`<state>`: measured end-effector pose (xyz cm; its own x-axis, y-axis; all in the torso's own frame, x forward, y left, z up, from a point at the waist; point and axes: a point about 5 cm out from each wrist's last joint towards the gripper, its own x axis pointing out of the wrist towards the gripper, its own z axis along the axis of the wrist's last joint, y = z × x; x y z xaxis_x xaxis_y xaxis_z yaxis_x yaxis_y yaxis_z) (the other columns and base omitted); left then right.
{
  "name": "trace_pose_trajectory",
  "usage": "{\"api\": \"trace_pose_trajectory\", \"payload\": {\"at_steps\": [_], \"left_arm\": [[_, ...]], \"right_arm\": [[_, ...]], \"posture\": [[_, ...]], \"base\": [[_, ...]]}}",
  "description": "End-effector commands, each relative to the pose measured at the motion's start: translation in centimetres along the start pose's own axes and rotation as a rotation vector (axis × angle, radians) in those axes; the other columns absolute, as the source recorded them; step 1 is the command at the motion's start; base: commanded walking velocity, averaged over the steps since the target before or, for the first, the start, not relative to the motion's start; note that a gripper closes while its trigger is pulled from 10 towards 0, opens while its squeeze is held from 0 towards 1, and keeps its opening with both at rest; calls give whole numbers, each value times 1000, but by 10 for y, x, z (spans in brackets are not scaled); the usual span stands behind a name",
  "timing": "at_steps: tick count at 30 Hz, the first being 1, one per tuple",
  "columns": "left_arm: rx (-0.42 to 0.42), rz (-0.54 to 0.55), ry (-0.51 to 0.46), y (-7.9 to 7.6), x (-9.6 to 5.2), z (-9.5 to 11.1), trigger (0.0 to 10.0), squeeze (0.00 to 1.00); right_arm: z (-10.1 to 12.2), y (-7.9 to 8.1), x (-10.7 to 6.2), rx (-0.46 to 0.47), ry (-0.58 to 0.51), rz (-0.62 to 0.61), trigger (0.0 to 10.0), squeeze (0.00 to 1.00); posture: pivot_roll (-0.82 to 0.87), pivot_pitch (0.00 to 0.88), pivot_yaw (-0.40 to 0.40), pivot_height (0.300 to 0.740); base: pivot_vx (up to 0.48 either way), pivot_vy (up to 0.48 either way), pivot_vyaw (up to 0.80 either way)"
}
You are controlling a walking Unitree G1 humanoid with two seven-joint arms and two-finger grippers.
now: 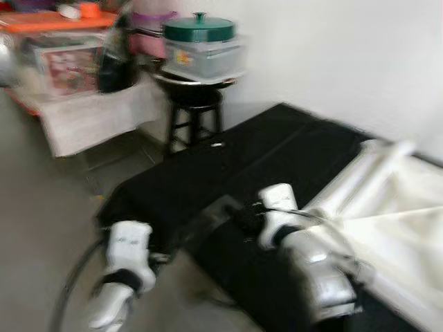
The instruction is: Building children table
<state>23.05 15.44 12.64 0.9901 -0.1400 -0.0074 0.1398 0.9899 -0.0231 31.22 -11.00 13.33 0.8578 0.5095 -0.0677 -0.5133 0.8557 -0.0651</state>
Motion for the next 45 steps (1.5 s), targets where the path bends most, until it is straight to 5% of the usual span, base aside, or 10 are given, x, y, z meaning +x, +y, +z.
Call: {"api": "trace_pose_trajectory", "payload": {"at_steps": [1, 26, 37, 41, 43, 45], "left_arm": [[-4, -18, -1, -4, 1, 1, 10000, 0], [12, -2, -16, -2, 3, 3, 10000, 0], [13, 9, -22, 0, 6, 4, 10000, 0], [6, 5, -18, -1, 4, 4, 10000, 0], [6, 5, -18, -1, 4, 4, 10000, 0], [1, -2, -18, -3, 2, 5, 10000, 0]], "right_arm": [[-4, -6, -3, 4, 13, -21, 10000, 0], [-4, -3, -2, 9, 13, 7, 10000, 0], [-2, -1, -2, -13, 2, 43, 10000, 0], [-2, -5, 5, -208, 111, 155, 10000, 0], [-2, -5, 5, -208, 111, 155, 10000, 0], [6, -20, 17, -298, 197, 176, 10000, 0]], "posture": [[-8, 0, -46, 740], [-10, 0, -45, 740], [-14, 0, -43, 740], [-11, 0, -35, 740], [-11, 0, -35, 740], [-3, 12, -43, 740]], "base": [[0, 0, -800], [0, 0, -800], [0, 0, 0], [0, 0, 0], [0, 0, 0], [0, 0, 0]]}}
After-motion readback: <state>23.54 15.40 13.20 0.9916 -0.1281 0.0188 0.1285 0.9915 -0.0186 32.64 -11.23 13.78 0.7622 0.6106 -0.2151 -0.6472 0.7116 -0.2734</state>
